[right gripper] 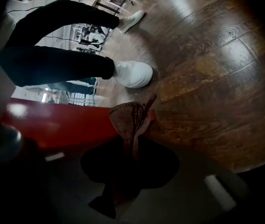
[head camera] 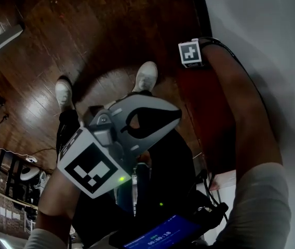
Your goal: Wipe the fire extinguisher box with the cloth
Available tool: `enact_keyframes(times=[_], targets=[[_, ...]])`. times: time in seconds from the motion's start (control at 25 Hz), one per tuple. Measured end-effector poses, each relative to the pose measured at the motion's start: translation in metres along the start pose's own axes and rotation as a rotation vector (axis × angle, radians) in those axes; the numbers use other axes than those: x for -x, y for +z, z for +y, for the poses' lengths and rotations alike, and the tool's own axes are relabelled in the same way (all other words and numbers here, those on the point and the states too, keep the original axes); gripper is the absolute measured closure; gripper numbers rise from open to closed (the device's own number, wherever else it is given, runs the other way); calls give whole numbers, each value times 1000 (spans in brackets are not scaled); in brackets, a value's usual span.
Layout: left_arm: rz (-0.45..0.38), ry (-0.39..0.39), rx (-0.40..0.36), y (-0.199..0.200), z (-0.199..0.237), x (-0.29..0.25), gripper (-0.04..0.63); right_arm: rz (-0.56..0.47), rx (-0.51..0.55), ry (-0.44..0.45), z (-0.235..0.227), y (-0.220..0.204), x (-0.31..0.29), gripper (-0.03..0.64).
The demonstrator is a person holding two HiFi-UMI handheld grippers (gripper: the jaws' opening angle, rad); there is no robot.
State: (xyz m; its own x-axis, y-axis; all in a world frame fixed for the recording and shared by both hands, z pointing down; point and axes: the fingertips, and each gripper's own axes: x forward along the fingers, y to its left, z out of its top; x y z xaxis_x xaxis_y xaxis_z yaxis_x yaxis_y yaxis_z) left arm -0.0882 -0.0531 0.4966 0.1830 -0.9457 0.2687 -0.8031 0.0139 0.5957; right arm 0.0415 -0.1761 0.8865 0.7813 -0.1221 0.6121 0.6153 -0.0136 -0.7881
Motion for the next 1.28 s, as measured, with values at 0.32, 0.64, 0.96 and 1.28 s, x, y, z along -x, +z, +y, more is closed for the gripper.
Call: enact_keyframes(times=[0.32, 0.64, 0.96, 1.28], targets=[[-2, -12, 10, -25, 18, 2, 595, 72, -43, -176, -43, 4, -36, 523], [-5, -17, 12, -22, 3, 22, 595, -58, -143, -299, -44, 27, 16, 523], [36, -129, -155, 33, -55, 85, 595, -147, -453, -575, -5, -22, 204, 523], [75, -268, -409, 111, -129, 162, 595, -237, -737, -811, 161, -51, 376, 522]])
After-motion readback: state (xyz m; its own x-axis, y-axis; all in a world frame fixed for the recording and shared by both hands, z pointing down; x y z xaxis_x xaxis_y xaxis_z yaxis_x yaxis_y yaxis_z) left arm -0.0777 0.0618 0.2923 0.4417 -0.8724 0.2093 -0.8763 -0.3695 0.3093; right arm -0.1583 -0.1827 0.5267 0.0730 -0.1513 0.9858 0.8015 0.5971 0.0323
